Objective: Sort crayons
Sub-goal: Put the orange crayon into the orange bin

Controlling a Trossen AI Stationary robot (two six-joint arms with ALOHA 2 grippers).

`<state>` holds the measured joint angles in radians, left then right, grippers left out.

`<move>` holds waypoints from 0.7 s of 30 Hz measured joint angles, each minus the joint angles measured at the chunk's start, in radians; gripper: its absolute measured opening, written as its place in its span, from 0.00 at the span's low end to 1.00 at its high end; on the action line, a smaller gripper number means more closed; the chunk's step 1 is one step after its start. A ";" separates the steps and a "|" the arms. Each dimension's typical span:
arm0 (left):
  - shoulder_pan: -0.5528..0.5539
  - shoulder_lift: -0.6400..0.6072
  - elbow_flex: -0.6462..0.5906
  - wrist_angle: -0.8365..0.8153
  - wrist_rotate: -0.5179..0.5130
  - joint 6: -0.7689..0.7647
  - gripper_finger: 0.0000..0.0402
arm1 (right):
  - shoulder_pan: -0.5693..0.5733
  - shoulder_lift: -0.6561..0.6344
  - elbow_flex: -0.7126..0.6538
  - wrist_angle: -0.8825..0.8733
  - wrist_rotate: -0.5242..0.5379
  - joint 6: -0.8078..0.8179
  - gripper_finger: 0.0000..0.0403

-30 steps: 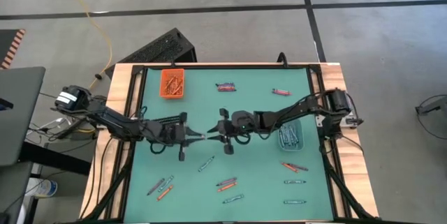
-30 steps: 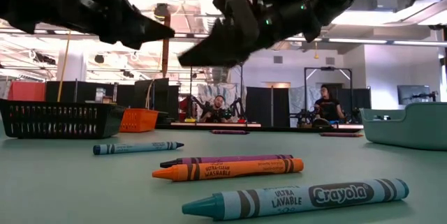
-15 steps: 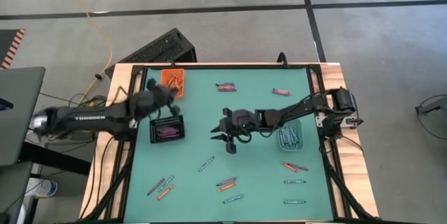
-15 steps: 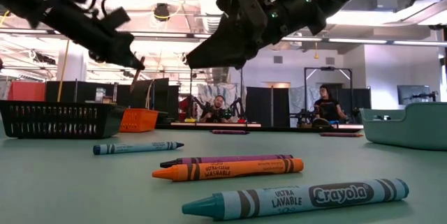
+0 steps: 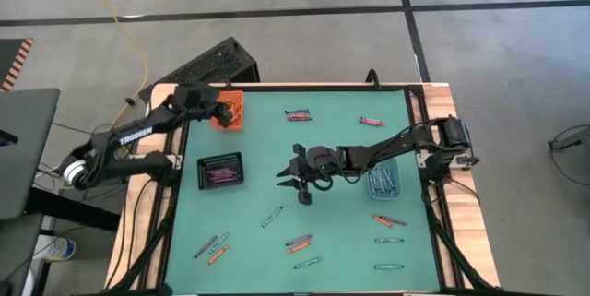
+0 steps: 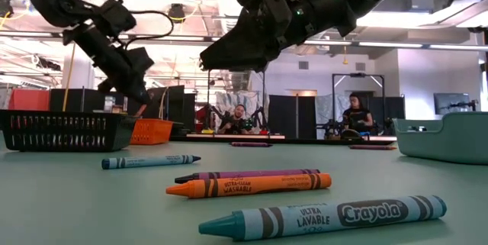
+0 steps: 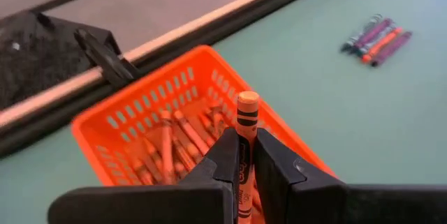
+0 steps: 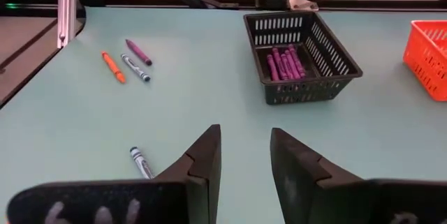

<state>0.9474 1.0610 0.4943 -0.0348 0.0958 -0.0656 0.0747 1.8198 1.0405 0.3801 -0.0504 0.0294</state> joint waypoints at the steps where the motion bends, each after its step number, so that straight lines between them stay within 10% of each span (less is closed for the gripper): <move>1: 0.000 0.016 0.005 0.013 -0.009 0.006 0.03 | 0.005 0.000 0.000 -0.002 0.000 -0.001 0.29; 21: 0.000 0.139 0.028 0.030 -0.085 0.027 0.12 | 0.021 0.000 0.000 0.000 -0.001 -0.003 0.29</move>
<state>0.9470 1.2003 0.5220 -0.0048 0.0111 -0.0381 0.0961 1.8198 1.0405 0.3805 -0.0513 0.0261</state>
